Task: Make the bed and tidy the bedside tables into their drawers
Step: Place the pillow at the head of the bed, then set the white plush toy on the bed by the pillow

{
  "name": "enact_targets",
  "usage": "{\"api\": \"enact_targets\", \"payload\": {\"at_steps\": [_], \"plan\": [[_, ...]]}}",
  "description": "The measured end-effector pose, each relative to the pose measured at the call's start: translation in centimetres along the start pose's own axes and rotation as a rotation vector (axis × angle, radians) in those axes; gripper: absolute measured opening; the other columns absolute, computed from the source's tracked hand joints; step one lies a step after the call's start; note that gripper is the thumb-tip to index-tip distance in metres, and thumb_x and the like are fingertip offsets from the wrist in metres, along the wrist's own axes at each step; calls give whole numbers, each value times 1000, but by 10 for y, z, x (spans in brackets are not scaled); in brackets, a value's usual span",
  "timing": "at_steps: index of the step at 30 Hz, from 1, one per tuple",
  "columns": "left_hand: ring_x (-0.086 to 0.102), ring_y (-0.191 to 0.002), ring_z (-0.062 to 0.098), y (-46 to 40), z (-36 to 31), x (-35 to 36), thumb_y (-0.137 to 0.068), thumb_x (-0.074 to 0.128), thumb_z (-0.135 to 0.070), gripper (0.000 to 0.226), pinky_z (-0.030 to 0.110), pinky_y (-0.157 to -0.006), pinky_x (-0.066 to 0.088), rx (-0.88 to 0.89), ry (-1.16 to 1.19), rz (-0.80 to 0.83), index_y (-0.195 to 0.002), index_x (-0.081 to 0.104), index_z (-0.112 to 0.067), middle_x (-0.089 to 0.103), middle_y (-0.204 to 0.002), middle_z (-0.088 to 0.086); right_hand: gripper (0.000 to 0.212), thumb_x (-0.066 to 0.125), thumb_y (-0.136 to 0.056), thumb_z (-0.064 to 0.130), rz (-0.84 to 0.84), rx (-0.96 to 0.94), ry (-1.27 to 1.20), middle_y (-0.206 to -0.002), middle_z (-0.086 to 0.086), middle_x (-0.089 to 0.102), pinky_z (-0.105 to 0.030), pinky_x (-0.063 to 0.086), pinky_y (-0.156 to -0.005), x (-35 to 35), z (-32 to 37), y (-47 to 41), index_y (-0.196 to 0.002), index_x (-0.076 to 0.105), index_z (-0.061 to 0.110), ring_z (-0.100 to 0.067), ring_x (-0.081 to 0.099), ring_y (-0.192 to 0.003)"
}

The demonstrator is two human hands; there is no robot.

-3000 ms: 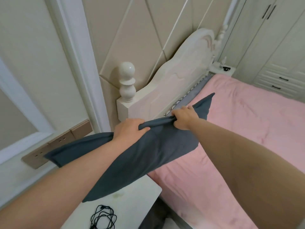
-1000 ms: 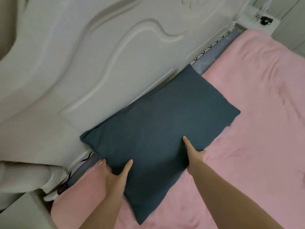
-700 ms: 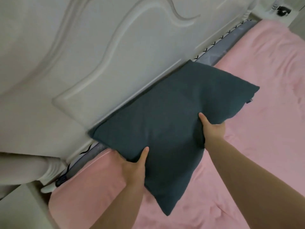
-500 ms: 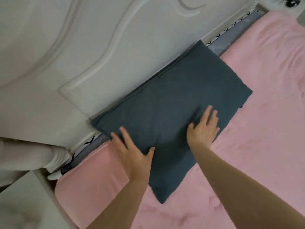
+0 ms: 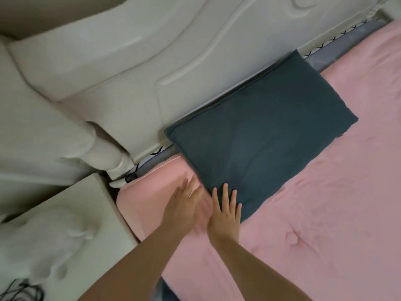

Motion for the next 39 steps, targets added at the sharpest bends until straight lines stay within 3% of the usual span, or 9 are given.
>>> {"api": "enact_targets", "payload": {"at_steps": [2, 5, 9, 18, 22, 25, 29, 34, 39], "plan": [[4, -151, 25, 33, 20, -14, -91, 51, -10, 51, 43, -121, 19, -18, 23, -119, -140, 48, -23, 6, -163, -1, 71, 37, -91, 0, 6, -47, -81, -164, 3, -6, -40, 0, -122, -11, 16, 14, -154, 18, 27, -26, -9, -150], [4, -150, 26, 72, 45, -29, -87, 53, -11, 38, 45, -121, 18, -5, 6, -151, -122, 64, -24, 8, -162, -2, 36, 63, -88, 10, -175, -216, -95, -147, 2, 48, -43, 31, -115, -25, 38, 24, -119, 67, 27, -26, 38, -141], [16, -148, 30, 128, 94, -51, -79, 60, -11, 35, 49, -117, 26, -46, 3, -220, -109, 70, -25, 24, -159, 2, 11, 74, -82, 19, -267, -262, -160, -124, 3, 67, -42, 42, -101, -29, 99, 45, -89, 80, 27, -28, 56, -122], [7, -150, 19, 281, 198, -55, -88, 53, -14, 61, 33, -120, 14, -318, 95, -345, -147, 37, -23, 16, -161, -5, 33, 56, -94, 8, -22, -401, -364, -130, 4, 63, -41, 41, -108, 21, 250, 128, -119, 70, 25, -21, 53, -125], [1, -151, 18, 321, 233, -47, -92, 52, -17, 66, 37, -121, 17, -486, 223, -313, -152, 25, -24, 5, -163, -4, 54, 47, -96, 12, 190, -397, -250, -150, 3, 42, -34, 31, -115, 38, 282, 147, -147, 40, 29, -19, 39, -137], [9, -150, 15, 348, 252, -36, -92, 52, -15, 65, 36, -119, 24, -593, 469, -355, -151, 27, -26, 9, -162, -7, 83, 52, -90, 16, 323, -341, -105, -162, 2, 10, -37, 34, -112, 56, 301, 164, -154, 2, 35, -24, 34, -140], [29, -144, 17, 357, 278, -24, -91, 54, -13, 64, 39, -115, 32, -734, 836, -369, -149, 29, -26, 26, -158, -2, 98, 53, -83, 9, 283, -316, -152, -163, 5, -4, -39, 48, -97, 61, 332, 161, -151, -9, 40, -27, 51, -124], [48, -128, 23, 340, 304, -9, -90, 65, -17, 70, 38, -106, 40, -1039, 1652, -298, -150, 29, -26, 46, -143, 4, 90, 45, -86, 6, 325, -272, -17, -163, -6, 4, -43, 42, -105, 84, 359, 129, -153, -5, 39, -30, 37, -138], [57, -117, 30, 315, 307, -3, -90, 67, -17, 76, 49, -98, 48, -1019, 1999, -364, -150, 21, -22, 54, -126, 3, 79, 48, -90, 10, 309, -321, 116, -146, -7, 31, -38, 38, -101, 100, 361, 107, -154, 6, 32, -32, 42, -126]]}}
Point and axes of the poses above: each hand's wrist, its own y-axis away from the middle knuckle, its own x-axis out of the palm, z = x × y, the point moved 4 cm from there along -y, towards the middle knuckle
